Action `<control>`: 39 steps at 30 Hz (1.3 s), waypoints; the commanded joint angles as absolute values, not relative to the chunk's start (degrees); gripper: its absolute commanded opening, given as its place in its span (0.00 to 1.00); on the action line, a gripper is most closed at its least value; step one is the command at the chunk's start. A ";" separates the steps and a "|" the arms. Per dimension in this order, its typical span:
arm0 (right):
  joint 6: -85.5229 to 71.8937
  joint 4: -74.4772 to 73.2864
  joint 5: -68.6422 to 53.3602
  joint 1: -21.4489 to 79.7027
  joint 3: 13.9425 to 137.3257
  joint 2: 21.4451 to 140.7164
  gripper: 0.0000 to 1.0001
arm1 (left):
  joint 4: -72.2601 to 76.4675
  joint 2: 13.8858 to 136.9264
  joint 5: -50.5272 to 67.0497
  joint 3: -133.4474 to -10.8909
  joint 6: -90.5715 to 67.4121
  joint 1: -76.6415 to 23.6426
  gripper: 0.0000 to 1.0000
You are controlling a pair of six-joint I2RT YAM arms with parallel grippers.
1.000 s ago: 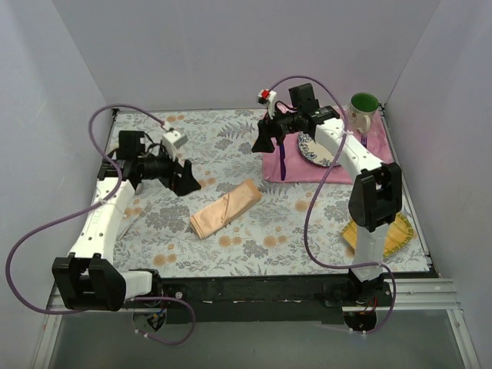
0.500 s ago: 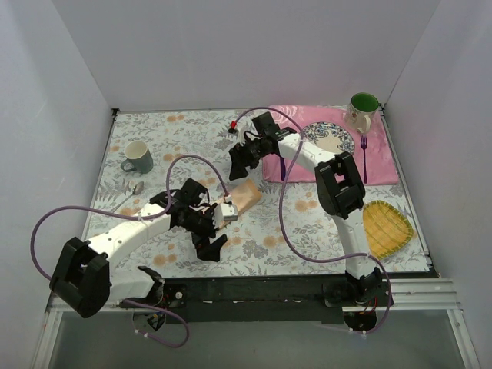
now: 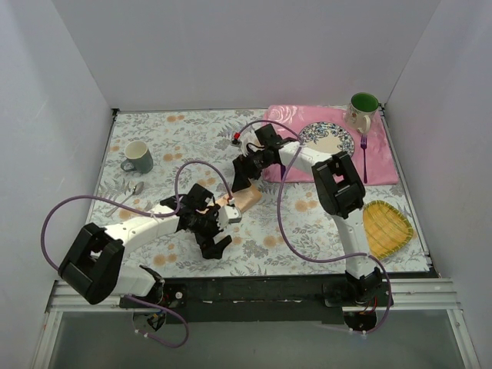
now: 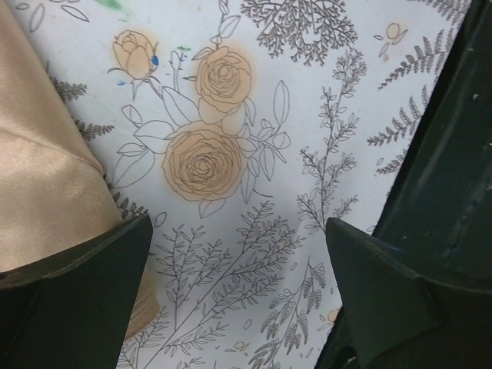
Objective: Fold the napkin into a case and place the utensils inside
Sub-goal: Rotate the smaller rectangle-folded napkin at the center of the board.
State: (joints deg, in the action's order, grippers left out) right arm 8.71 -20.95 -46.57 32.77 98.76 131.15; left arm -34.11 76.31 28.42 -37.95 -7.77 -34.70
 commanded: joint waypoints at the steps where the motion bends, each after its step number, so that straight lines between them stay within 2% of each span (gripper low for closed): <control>1: 8.88 -23.46 -48.60 32.96 94.40 128.59 0.92 | -31.64 75.68 21.27 -34.98 -7.82 -34.72 0.98; 8: 7.21 -23.03 -52.12 32.87 85.18 123.76 0.93 | -28.92 76.72 18.90 -35.51 -7.30 -28.58 0.98; 15: 0.89 -16.71 -54.93 34.62 75.26 118.48 0.95 | -24.00 82.16 22.93 -40.77 -3.88 -22.41 0.98; 22: -11.59 -1.60 -54.49 39.11 63.92 114.09 0.96 | -21.18 89.29 29.78 -47.46 -4.40 -19.08 0.98; 29: -22.84 12.47 -52.21 40.34 55.29 110.57 0.97 | -21.44 87.73 35.33 -47.81 -2.99 -16.53 0.98; 34: -17.52 7.32 -50.80 39.99 57.56 106.10 0.98 | -24.69 78.42 36.74 -51.14 -7.28 -10.92 0.98; 38: -7.67 -2.77 -48.52 38.85 61.78 102.75 0.98 | -28.82 70.15 35.25 -57.19 -17.82 -7.13 0.98; 39: -5.73 -5.07 -47.82 38.06 63.53 102.31 0.98 | -29.44 68.83 33.33 -58.17 -24.63 -6.34 0.98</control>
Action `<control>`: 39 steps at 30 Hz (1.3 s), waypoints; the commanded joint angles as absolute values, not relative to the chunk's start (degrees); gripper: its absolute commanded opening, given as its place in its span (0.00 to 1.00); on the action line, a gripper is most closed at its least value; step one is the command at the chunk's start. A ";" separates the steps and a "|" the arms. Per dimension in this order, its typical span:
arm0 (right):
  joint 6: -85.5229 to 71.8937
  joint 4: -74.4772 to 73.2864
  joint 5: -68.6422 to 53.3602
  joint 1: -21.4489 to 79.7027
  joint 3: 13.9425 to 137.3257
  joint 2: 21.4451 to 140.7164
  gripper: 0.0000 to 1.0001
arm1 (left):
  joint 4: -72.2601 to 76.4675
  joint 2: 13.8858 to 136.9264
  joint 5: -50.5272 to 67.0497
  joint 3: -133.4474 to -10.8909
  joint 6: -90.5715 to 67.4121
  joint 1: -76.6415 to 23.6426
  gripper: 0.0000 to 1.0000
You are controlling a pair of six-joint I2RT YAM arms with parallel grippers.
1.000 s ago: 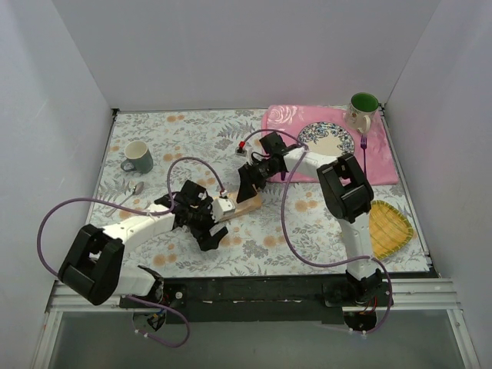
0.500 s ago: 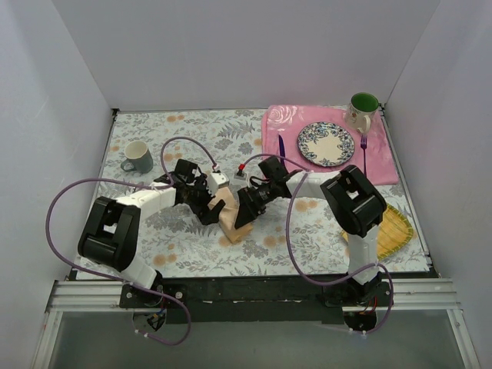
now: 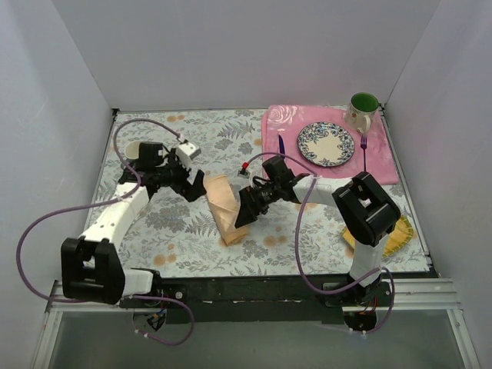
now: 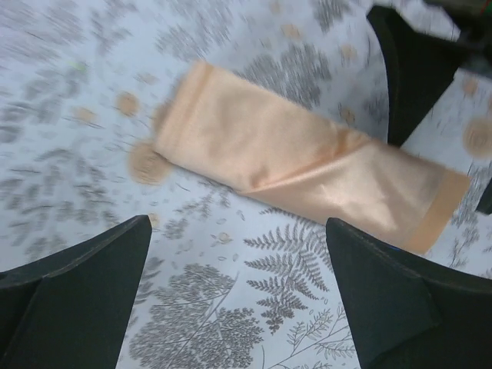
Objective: Fold the napkin into a case and place the utensils inside
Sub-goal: Rotate the smaller rectangle-folded napkin at the center of the board, then pick up the fork from the corner of the board.
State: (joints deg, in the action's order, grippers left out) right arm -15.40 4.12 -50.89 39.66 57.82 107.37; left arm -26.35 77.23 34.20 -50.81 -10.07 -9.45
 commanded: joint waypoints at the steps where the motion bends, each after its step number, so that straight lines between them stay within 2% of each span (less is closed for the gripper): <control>1: -2.75 -6.40 -47.20 37.53 64.07 101.52 0.98 | -30.66 68.47 27.48 -59.23 -28.09 -5.28 0.98; 2: -1.51 -8.94 -47.02 37.01 64.51 100.99 0.97 | -32.24 68.55 25.68 -61.41 -30.39 -4.32 0.98; 5: 2.52 -11.42 -47.20 36.39 64.78 98.45 0.82 | -38.57 69.96 29.34 -64.07 -35.15 3.75 0.98; 6: 2.64 -10.99 -47.98 36.39 64.25 96.96 0.66 | -40.24 70.66 31.36 -65.46 -34.90 5.69 0.98; 8: 1.07 -10.02 -50.27 36.47 61.80 95.89 0.48 | -46.39 72.77 34.80 -66.88 -30.42 8.43 0.98; 9: 0.79 -9.32 -51.06 36.65 61.09 95.54 0.36 | -47.89 73.03 35.59 -67.32 -29.02 8.96 0.98; 12: 0.44 -8.88 -52.64 37.61 59.77 96.06 0.29 | -51.06 73.56 36.30 -67.76 -24.88 12.82 0.93; 13: -0.87 -8.53 -52.99 37.88 59.68 96.33 0.29 | -53.24 74.43 35.43 -68.11 -23.83 15.09 0.90; 14: -1.05 -8.18 -53.00 38.14 59.24 96.42 0.29 | -54.57 76.53 33.16 -68.55 -20.34 16.16 0.76; 16: -2.55 -5.73 -52.56 38.67 58.63 96.24 0.30 | -58.95 78.30 32.70 -69.34 -15.06 20.45 0.64; 17: -2.64 -5.10 -52.04 38.85 58.36 95.89 0.31 | -58.97 78.66 31.13 -68.82 -12.16 21.61 0.54; 20: -1.15 -4.74 -49.66 38.93 59.84 95.01 0.37 | -57.92 79.98 21.91 -64.96 -2.25 23.29 0.41; 25: 7.36 -8.26 -44.49 38.58 63.45 93.34 0.49 | -51.60 81.30 15.12 -59.07 8.69 25.05 0.39; 26: 8.34 -9.22 -43.69 38.41 63.98 92.82 0.55 | -50.98 81.82 14.94 -58.71 10.01 25.05 0.39; 32: 15.28 -9.67 -36.84 38.41 63.81 87.72 0.75 | -51.15 88.41 17.22 -63.00 15.55 24.87 0.43; 35: 16.87 -6.60 -35.77 38.15 61.53 84.91 0.77 | -54.39 90.61 23.01 -65.82 25.45 24.70 0.45; 37: 17.31 -7.55 -36.03 38.14 61.87 84.64 0.77 | -59.14 92.36 24.08 -67.85 37.45 23.65 0.47; 39: 18.19 -9.91 -37.08 38.14 62.84 85.25 0.77 | -63.43 94.30 23.99 -71.52 42.52 21.98 0.48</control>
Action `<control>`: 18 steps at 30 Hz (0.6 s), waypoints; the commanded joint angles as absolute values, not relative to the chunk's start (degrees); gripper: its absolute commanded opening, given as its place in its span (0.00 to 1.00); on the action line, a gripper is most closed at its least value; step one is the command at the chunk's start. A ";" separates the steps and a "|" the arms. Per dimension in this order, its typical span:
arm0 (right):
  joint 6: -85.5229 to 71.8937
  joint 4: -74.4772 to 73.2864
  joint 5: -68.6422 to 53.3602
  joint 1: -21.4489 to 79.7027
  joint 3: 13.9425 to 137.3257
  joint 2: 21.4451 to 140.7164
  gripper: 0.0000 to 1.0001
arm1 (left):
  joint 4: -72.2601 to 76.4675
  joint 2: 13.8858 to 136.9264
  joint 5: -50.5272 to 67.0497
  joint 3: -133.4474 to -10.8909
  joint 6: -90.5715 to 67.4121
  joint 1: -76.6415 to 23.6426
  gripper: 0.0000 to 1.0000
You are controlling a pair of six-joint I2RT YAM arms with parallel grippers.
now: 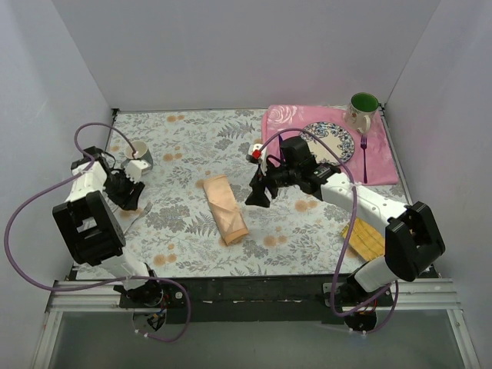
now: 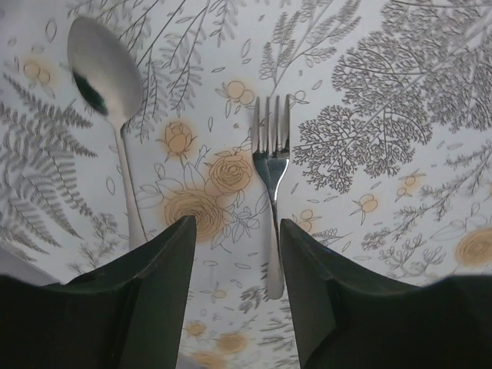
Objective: Fold the napkin into a case and place the utensils inside
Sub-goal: Pick up the fork from the corner of the board.
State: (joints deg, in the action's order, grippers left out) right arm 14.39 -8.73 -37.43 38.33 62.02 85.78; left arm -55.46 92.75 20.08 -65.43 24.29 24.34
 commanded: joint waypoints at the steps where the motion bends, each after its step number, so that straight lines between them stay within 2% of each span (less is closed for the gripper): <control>1: 18.19 -10.19 -37.18 38.14 63.28 85.51 0.77 | -65.20 95.35 23.91 -73.54 44.71 21.36 0.48; 4: 18.19 -10.55 -37.44 37.97 63.46 85.78 0.77 | -70.66 100.97 23.82 -80.76 48.09 20.04 0.50; 5: 18.11 -10.72 -37.53 37.88 63.54 85.87 0.77 | -69.10 104.03 22.51 -82.34 38.77 19.52 0.45; 7: 18.11 -11.07 -37.27 37.88 63.81 85.78 0.77 | -73.62 107.30 23.02 -87.25 34.38 19.07 0.45; 9: 18.11 -11.42 -36.92 37.62 63.98 85.78 0.77 | -69.02 105.05 21.46 -84.48 22.71 19.60 0.46; 14: 17.67 -11.86 -37.18 37.18 63.55 86.13 0.77 | -53.81 94.23 12.32 -64.20 15.65 17.93 0.45; 18: 16.96 -11.86 -37.44 37.09 63.63 86.40 0.77 | -51.42 92.73 11.78 -61.61 10.56 17.75 0.45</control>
State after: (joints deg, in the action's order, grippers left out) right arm 16.91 -11.25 -37.23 37.47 62.04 85.82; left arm -58.70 96.51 14.70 -62.94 17.87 18.26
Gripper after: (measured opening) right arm 0.767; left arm 0.448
